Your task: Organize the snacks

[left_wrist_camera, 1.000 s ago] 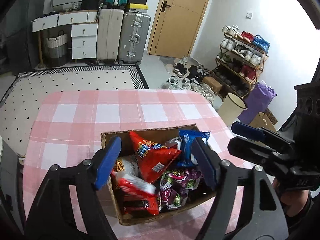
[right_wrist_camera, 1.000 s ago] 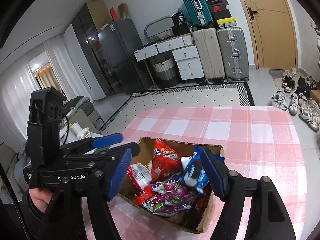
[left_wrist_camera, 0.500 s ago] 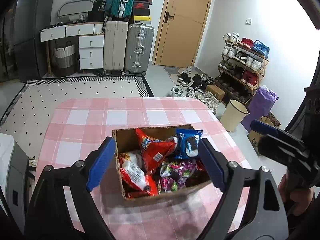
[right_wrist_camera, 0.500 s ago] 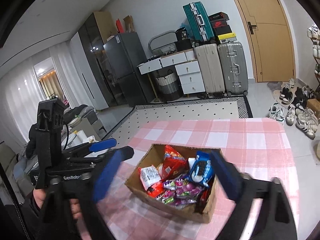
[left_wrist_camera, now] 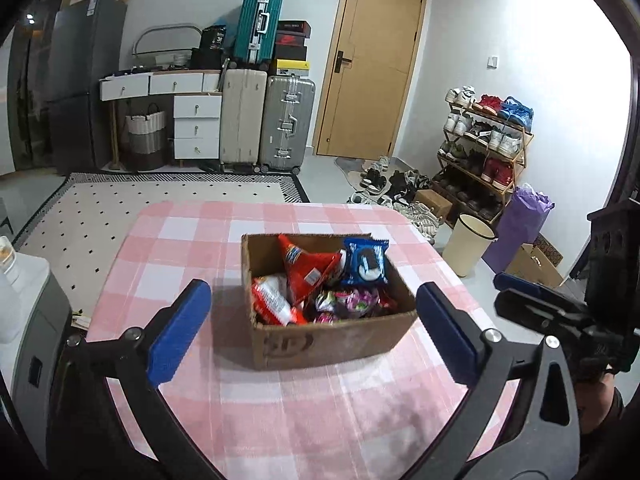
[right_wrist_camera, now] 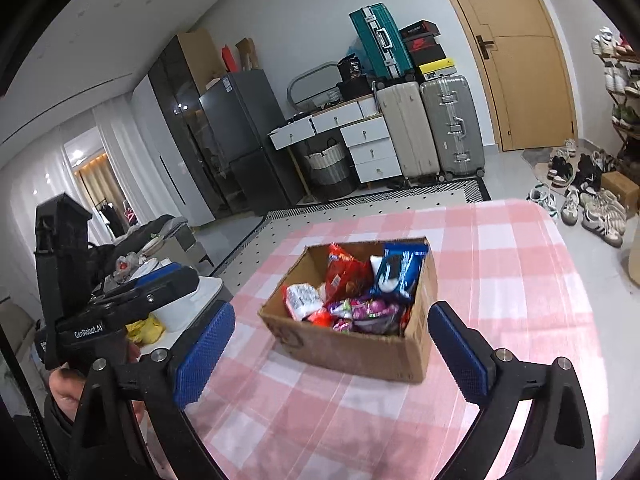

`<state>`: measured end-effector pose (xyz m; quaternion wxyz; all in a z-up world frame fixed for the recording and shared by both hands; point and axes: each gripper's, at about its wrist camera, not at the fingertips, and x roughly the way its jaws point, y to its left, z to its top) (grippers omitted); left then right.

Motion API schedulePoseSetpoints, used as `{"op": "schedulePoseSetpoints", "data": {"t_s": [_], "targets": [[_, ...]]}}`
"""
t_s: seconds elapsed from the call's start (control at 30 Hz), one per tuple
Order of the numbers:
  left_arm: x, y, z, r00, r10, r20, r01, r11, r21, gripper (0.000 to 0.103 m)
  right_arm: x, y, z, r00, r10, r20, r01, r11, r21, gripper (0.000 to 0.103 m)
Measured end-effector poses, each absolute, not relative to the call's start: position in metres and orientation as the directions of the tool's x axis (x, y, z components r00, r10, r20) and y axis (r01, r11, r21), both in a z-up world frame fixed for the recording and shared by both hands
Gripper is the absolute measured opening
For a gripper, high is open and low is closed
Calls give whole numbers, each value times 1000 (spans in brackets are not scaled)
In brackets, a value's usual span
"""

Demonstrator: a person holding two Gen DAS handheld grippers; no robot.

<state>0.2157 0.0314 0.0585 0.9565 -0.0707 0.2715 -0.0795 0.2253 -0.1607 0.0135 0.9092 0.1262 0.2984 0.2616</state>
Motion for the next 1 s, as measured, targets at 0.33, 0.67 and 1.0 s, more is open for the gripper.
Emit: {"op": "schedulePoseSetpoints", "data": {"t_s": [0.33,0.67,1.0], "targets": [[171,56,6,836,-102,-539,17,987,-161,102,184,-167,-11,688,543,-482,-397,837,377,99],[170,54,-41,895,-23,-445,-26,994,-104,102,177,-156,-53,749,485,-452,-420,875,242,100],[192,46,-75,907,30,-420,-48,998,-31,102,193,-175,-91,798,420,-431,-326,904,276,99]]}}
